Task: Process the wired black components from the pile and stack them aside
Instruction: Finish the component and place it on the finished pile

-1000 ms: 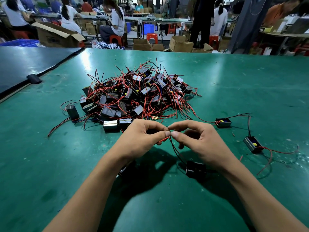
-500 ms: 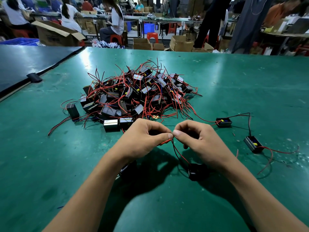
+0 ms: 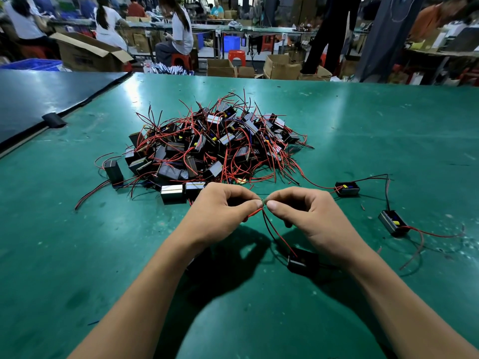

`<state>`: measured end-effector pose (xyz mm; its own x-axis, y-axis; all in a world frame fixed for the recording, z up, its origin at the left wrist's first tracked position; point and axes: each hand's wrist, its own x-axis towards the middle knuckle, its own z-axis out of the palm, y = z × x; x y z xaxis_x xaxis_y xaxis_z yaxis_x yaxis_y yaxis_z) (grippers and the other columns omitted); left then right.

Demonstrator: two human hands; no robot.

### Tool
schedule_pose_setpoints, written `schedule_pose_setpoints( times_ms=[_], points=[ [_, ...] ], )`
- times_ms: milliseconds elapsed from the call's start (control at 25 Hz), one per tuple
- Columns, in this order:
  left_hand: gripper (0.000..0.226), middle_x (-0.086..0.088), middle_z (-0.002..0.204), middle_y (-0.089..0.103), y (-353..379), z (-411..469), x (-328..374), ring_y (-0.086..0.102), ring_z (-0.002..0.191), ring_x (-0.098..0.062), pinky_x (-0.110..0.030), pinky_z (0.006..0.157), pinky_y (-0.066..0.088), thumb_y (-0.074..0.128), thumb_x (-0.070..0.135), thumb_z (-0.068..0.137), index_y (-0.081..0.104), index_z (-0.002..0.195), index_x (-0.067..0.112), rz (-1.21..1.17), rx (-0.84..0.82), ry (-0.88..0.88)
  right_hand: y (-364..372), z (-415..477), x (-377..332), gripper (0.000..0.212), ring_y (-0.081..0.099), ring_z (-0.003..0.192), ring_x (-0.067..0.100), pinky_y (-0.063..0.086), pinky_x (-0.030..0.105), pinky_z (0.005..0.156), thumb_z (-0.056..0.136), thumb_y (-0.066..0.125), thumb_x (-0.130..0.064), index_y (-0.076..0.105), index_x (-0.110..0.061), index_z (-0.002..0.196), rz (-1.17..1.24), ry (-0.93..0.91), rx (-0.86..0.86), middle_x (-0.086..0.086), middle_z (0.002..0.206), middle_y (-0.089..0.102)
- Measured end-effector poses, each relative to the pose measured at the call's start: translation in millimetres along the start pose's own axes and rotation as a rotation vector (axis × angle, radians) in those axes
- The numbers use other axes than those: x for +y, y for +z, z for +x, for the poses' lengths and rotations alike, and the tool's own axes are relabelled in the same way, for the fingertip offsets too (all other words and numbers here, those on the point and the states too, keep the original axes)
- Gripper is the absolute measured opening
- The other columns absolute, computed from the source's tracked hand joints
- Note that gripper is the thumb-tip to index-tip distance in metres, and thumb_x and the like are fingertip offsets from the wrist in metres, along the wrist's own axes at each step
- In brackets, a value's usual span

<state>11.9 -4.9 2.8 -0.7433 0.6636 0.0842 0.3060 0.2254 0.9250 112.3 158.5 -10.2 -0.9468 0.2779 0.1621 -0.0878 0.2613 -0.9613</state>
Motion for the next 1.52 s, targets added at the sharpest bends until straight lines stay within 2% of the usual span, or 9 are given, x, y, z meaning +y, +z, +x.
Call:
schedule_pose_setpoints(
  times_ms=[240,520,680,880,960,1160,1280,1360,1520],
  points=[
    [0.009,0.001,0.066,0.065,2,1,2,0.055,0.058,-0.003,-0.013,0.06,0.046,0.069,0.012,0.088,0.075,0.083,0.008,-0.06,0.025,-0.031,5,-1,3,0.009,0.054,0.062,0.01,0.048,0.029,0.061,0.088,0.075,-0.014,0.076,-0.023,0.088,-0.136,-0.108,0.087,-0.006,0.072,0.069],
    [0.009,0.004,0.063,0.064,0,0,3,0.056,0.061,-0.006,-0.018,0.065,0.045,0.07,0.015,0.088,0.076,0.083,0.01,-0.04,-0.045,-0.028,0,2,11,0.015,0.058,0.063,0.009,0.042,0.012,0.064,0.085,0.079,-0.018,0.073,-0.021,0.099,-0.429,-0.426,0.195,-0.014,0.081,0.066],
    [0.009,-0.001,0.066,0.065,-1,0,2,0.055,0.063,-0.009,-0.026,0.068,0.043,0.071,0.017,0.087,0.077,0.082,0.015,-0.016,-0.066,-0.033,-4,4,16,0.011,0.065,0.073,0.015,0.053,0.032,0.064,0.089,0.074,-0.023,0.077,-0.017,0.099,-0.516,-0.525,0.155,-0.005,0.088,0.068],
    [0.008,-0.02,0.075,0.068,-1,-1,1,0.052,0.065,-0.016,-0.032,0.066,0.04,0.073,0.023,0.086,0.077,0.08,0.019,0.024,-0.077,-0.012,-1,1,11,0.01,0.054,0.069,0.007,0.041,0.019,0.065,0.093,0.067,-0.027,0.07,-0.019,0.087,-0.603,-0.477,0.151,-0.011,0.079,0.058],
    [0.007,-0.021,0.075,0.067,-1,-1,1,0.049,0.063,-0.015,-0.032,0.063,0.039,0.074,0.025,0.085,0.078,0.08,0.021,0.041,-0.078,0.01,5,-1,9,0.013,0.05,0.062,0.006,0.035,0.013,0.06,0.093,0.065,-0.023,0.066,-0.018,0.08,-0.492,-0.331,0.145,-0.012,0.069,0.056],
    [0.008,-0.017,0.073,0.068,-2,-1,-2,0.049,0.061,-0.012,-0.03,0.062,0.039,0.072,0.023,0.086,0.078,0.081,0.02,0.088,-0.058,0.028,6,3,11,0.019,0.04,0.055,0.004,0.035,0.024,0.056,0.093,0.067,-0.022,0.069,-0.013,0.077,-0.22,-0.026,0.06,-0.012,0.056,0.049],
    [0.009,-0.014,0.074,0.07,-3,-1,-2,0.056,0.064,-0.011,-0.028,0.066,0.044,0.072,0.021,0.086,0.077,0.079,0.018,0.049,-0.048,0.009,1,0,9,0.005,0.049,0.058,0.002,0.041,0.019,0.059,0.088,0.074,-0.021,0.073,-0.022,0.084,-0.259,-0.157,0.099,-0.016,0.065,0.062],
    [0.01,-0.013,0.073,0.07,-3,0,-2,0.057,0.063,-0.009,-0.027,0.069,0.045,0.071,0.019,0.087,0.076,0.078,0.017,0.028,-0.047,-0.003,-2,1,10,0.013,0.058,0.064,0.005,0.043,0.013,0.062,0.085,0.079,-0.014,0.075,-0.024,0.093,-0.39,-0.329,0.142,-0.016,0.076,0.067],
    [0.012,-0.015,0.076,0.07,-2,0,-3,0.057,0.066,-0.011,-0.03,0.071,0.044,0.07,0.02,0.088,0.077,0.077,0.018,0.024,-0.075,-0.04,-5,4,17,0.009,0.064,0.069,0.017,0.053,0.037,0.061,0.087,0.076,-0.015,0.077,-0.015,0.096,-0.562,-0.56,0.147,-0.004,0.088,0.068]
  ],
)
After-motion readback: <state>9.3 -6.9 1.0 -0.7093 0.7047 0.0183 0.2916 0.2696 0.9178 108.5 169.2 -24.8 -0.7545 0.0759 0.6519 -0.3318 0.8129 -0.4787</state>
